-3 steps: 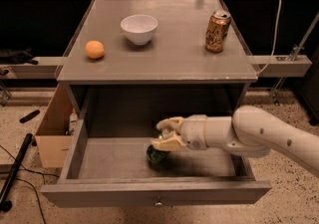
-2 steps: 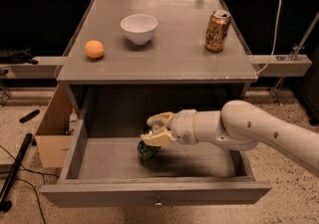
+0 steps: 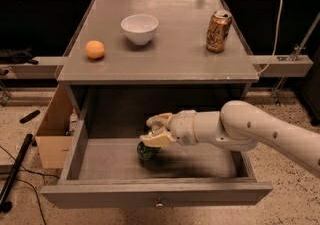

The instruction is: Place green can into top drawer

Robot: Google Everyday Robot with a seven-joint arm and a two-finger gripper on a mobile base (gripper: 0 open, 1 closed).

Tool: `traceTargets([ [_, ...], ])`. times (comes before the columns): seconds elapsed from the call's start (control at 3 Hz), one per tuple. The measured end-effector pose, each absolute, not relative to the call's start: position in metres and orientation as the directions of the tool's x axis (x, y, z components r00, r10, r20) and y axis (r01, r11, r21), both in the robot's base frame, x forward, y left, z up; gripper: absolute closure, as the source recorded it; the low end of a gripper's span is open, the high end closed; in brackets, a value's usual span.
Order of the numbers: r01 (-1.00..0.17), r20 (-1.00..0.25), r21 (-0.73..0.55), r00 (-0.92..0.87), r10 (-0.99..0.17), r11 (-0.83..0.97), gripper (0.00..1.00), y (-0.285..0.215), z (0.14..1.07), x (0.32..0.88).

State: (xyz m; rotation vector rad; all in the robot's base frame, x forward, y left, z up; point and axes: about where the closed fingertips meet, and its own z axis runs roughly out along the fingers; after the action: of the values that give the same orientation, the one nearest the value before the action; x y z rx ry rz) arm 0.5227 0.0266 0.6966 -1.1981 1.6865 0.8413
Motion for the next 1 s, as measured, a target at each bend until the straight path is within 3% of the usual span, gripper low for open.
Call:
traceTargets([
  [0.67,-0.951,-0.922,0.036,-0.150,-0.357,0.306,0.04,0.0266,0.6966,0.5227],
  [1.0,-0.951,-0.922,0.037,-0.150,-0.357,0.306,0.00,0.0267,0.6966,0.5227],
])
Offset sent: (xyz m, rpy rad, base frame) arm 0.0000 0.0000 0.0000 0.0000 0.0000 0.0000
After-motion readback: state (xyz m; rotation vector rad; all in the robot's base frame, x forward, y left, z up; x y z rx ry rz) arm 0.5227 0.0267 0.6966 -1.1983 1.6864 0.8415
